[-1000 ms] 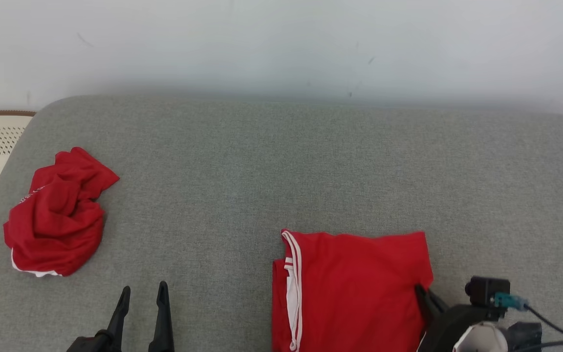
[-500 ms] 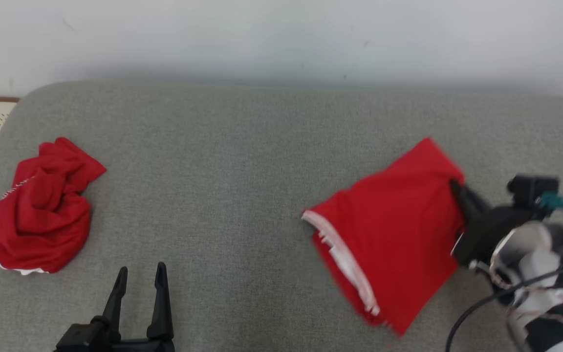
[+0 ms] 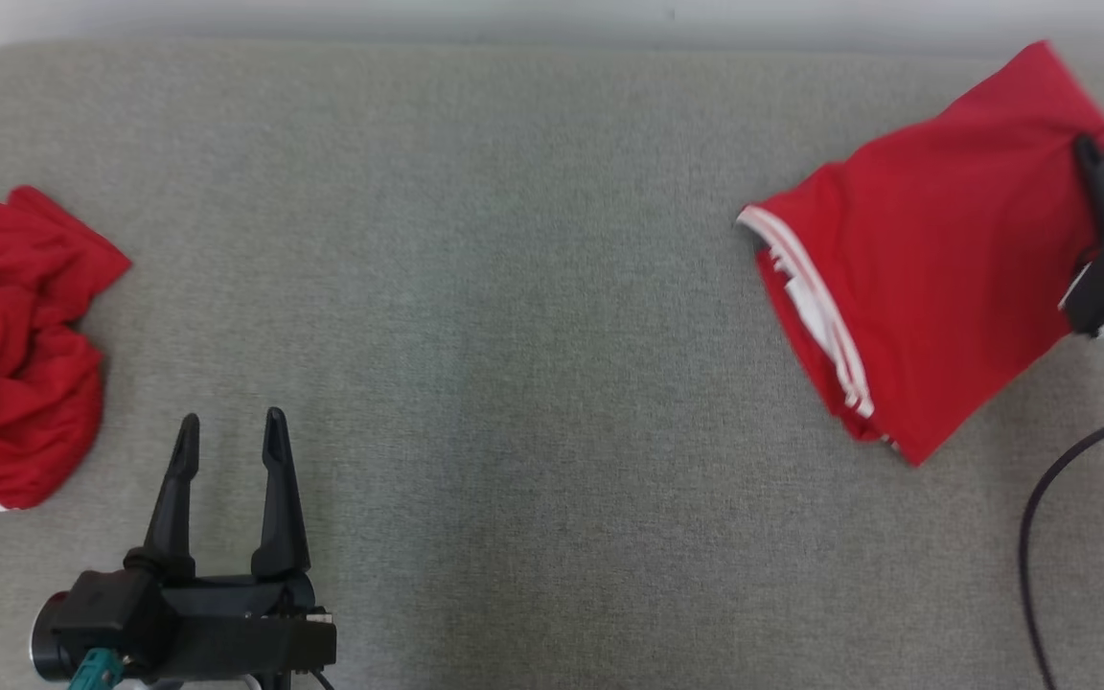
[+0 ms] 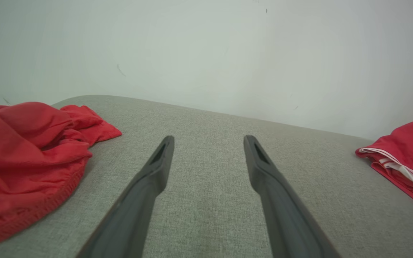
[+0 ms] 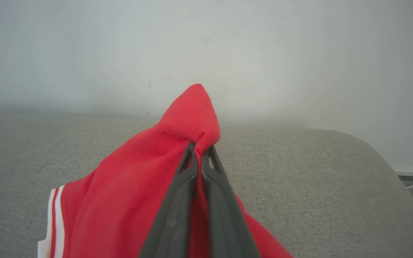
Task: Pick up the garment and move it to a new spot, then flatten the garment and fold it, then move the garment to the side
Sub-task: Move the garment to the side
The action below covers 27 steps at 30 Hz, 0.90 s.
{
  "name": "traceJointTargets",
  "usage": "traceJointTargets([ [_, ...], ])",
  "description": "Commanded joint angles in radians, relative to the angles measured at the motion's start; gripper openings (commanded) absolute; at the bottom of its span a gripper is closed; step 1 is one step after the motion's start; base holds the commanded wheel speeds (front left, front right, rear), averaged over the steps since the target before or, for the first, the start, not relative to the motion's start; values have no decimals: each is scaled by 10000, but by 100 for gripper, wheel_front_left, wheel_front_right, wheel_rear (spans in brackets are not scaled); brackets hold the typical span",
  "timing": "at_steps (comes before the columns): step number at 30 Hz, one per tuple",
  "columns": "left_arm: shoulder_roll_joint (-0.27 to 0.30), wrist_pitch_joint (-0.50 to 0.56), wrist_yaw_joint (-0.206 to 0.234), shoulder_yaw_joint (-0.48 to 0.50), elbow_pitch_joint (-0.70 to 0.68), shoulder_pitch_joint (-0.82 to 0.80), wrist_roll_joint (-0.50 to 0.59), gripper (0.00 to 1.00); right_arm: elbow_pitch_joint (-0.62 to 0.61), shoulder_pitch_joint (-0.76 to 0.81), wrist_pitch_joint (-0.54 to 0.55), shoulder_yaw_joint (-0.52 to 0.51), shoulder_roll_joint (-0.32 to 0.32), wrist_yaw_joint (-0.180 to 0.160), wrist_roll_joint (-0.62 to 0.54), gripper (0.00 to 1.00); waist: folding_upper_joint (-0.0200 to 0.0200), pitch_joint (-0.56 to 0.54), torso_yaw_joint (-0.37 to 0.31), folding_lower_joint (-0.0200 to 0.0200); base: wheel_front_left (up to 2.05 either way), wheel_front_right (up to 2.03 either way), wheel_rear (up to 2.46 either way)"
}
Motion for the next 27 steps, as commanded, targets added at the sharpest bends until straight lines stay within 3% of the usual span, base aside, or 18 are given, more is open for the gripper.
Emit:
traceJointTargets([
  [1,7,-48,49,85,-112,-88,61,100,86,-291,26,99,-204,1,112,0,-2,664,-293,-2,0,0,0],
  [13,75,-48,290,199,-1073,-422,454,100,1842,-2305,-209,974,-1691,1,477,0,-2,1826,-696,-2,0,0,0],
  [19,205,-47,340,219,-1397,-440,531,100,2755,-2992,-419,1322,-2057,1,565,0,-2,2098,-803,-2,0,0,0],
  [27,287,-42,387,210,-1580,-396,599,100,3737,-3545,-769,1713,-2079,1,810,0,-2,2292,-821,-2,0,0,0],
])
